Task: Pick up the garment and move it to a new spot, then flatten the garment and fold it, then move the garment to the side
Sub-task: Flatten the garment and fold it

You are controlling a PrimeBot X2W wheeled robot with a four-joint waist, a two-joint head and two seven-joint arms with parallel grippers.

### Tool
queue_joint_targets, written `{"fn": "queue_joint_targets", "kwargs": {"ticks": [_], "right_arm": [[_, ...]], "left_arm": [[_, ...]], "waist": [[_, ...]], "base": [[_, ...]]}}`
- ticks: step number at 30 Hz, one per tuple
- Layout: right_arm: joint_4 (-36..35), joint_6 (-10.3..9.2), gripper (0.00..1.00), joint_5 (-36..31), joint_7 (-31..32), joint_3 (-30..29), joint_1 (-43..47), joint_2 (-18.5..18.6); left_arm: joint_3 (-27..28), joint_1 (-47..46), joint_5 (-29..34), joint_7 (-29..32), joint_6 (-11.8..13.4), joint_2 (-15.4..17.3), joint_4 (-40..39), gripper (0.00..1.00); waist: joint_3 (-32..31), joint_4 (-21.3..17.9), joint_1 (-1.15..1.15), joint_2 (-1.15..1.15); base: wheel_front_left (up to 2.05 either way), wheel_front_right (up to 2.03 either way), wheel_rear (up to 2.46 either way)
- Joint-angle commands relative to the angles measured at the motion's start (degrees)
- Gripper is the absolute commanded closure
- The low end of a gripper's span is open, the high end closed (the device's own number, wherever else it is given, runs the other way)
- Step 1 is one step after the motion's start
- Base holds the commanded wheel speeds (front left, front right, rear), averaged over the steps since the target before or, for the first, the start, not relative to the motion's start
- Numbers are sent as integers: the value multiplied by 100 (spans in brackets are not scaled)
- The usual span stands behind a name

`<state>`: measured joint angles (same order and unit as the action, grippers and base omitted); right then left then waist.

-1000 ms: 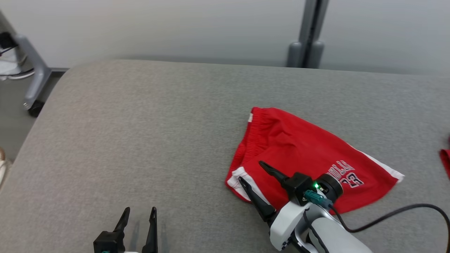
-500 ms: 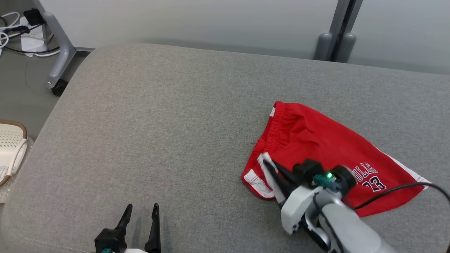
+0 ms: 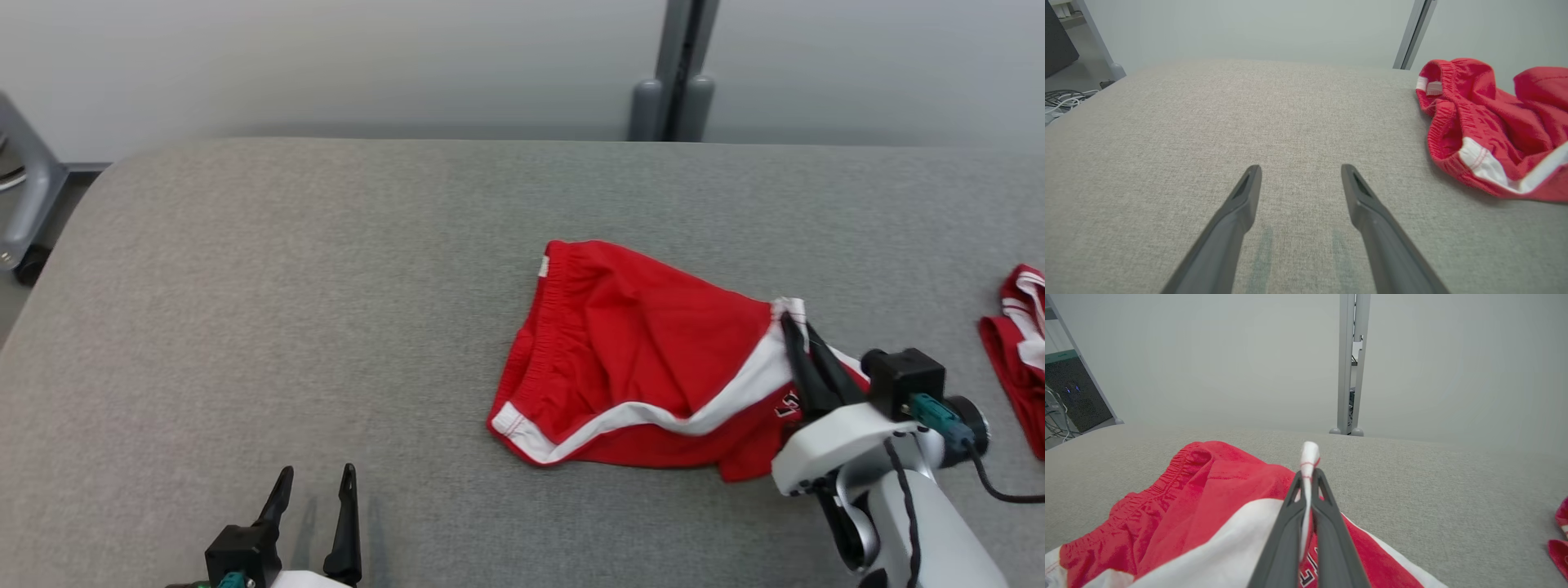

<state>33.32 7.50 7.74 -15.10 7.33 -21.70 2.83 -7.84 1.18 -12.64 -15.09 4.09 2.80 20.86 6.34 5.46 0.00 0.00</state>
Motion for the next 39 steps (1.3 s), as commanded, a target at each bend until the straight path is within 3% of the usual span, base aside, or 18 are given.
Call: {"fn": "queue_joint_targets", "kwargs": {"ticks": [1, 8, 9, 10, 16, 25, 39], "right_arm": [[-34, -2, 100, -93, -3, -191, 101, 26], [96, -2, 100, -286, -3, -1076, 373, 23], [123, -2, 59, -324, -3, -1164, 395, 22], [183, -2, 0, -364, -3, -1218, 423, 24], [66, -1, 0, -481, -3, -1460, 438, 27], [-843, -2, 0, -641, -3, -1458, 964, 27], [-1046, -2, 0, -726, -2, -1089, 1931, 26]], "left_arm": [[11, -120, 24, -7, -20, 21, -17, 0], [32, -200, 70, -7, -35, 24, 11, 0], [47, -196, 81, -7, -41, 25, 16, 0], [52, -193, 108, -7, -51, 24, 23, 0], [137, -131, 163, -7, -65, 23, 54, 0], [272, 5, 226, -7, -78, 22, 51, 0], [496, 340, 388, -7, -21, 23, 38, 0]], "waist": [[-27, -207, 0, 0], [-17, -447, 0, 0], [-19, -465, 0, 0], [-20, -480, 0, 0], [-73, -589, 0, 0], [-310, -830, 0, 0], [-647, -1001, 0, 0]], "base": [[0, 0, 0], [0, 0, 0], [0, 0, 0], [0, 0, 0], [0, 0, 0], [0, 0, 0], [0, 0, 0]]}}
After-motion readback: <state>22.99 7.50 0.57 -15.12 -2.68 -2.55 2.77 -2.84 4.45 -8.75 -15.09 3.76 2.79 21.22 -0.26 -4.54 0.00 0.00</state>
